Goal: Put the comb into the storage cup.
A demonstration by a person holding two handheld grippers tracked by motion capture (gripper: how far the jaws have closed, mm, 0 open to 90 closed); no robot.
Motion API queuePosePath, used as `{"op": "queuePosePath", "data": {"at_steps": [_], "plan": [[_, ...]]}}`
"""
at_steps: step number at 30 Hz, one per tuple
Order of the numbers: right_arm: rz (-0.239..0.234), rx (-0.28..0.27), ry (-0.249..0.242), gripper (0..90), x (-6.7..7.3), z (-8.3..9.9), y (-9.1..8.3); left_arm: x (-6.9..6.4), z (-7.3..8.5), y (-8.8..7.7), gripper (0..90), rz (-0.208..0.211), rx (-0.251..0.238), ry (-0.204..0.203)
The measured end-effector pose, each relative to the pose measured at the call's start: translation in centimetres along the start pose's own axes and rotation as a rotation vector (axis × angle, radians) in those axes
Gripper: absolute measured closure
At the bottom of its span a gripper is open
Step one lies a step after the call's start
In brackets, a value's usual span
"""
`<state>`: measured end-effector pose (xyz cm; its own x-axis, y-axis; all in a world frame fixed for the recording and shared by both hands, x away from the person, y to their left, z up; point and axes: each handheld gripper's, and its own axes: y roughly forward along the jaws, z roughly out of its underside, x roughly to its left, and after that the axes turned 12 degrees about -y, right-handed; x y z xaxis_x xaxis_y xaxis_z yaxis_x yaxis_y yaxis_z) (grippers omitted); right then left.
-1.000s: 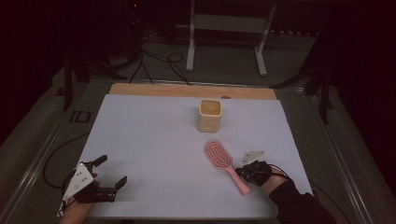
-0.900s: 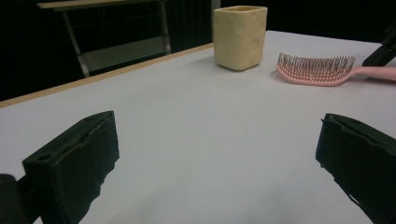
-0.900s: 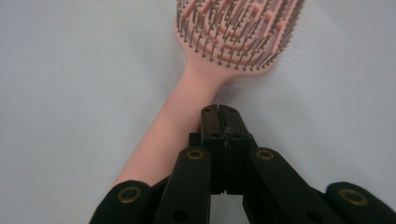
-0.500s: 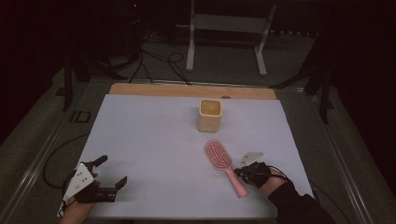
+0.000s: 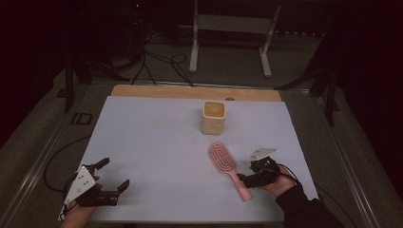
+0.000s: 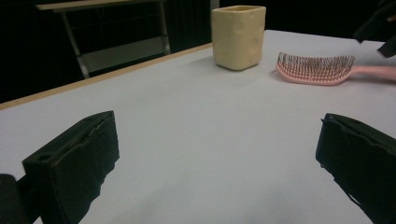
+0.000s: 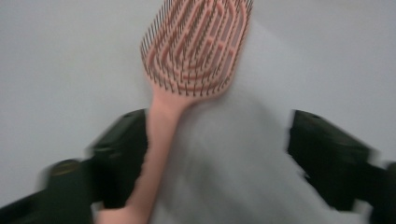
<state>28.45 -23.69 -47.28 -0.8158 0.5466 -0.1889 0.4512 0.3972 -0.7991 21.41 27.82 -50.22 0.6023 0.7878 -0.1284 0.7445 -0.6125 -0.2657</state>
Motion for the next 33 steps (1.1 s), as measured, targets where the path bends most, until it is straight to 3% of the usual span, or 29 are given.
{"op": "queuePosePath", "data": {"at_steps": [1,6,9,11,14,16,21,25,30,33], "plan": [[0.017,-0.04,0.022,14.0,0.0,-0.3,-0.4,0.0,0.0,0.0,0.0,0.0,-0.002,0.001],[-0.043,-0.053,0.07,14.7,-0.5,-0.8,-0.7,0.0,0.0,0.0,0.0,-0.001,0.001,0.003],[-0.132,-0.046,0.14,13.5,-1.1,-0.9,-0.5,0.0,0.0,0.0,0.0,-0.001,0.001,0.002],[-0.104,-0.043,0.16,14.0,-1.0,-1.0,-0.6,0.0,0.0,0.0,0.0,-0.001,0.001,0.002],[-0.12,-0.02,0.185,18.7,-0.8,-1.4,-0.6,0.0,0.0,0.0,0.0,-0.001,0.0,0.001],[-0.118,0.002,0.182,16.8,-0.6,-1.7,-0.5,-0.1,0.0,0.0,0.0,-0.001,0.0,0.002],[-0.061,0.033,0.192,9.0,0.2,-2.5,-0.1,0.0,0.0,0.0,0.0,-0.001,-0.001,-0.002],[0.027,0.084,0.229,8.9,1.0,-3.4,0.5,0.0,0.0,0.0,0.0,0.001,-0.001,-0.002],[-0.024,0.14,0.224,8.4,1.8,-3.9,1.4,0.0,-0.1,-0.1,0.0,0.002,-0.004,-0.003],[-0.038,0.174,0.246,8.5,2.1,-4.1,1.9,0.0,0.0,-0.1,0.0,0.002,-0.003,-0.005]]}}
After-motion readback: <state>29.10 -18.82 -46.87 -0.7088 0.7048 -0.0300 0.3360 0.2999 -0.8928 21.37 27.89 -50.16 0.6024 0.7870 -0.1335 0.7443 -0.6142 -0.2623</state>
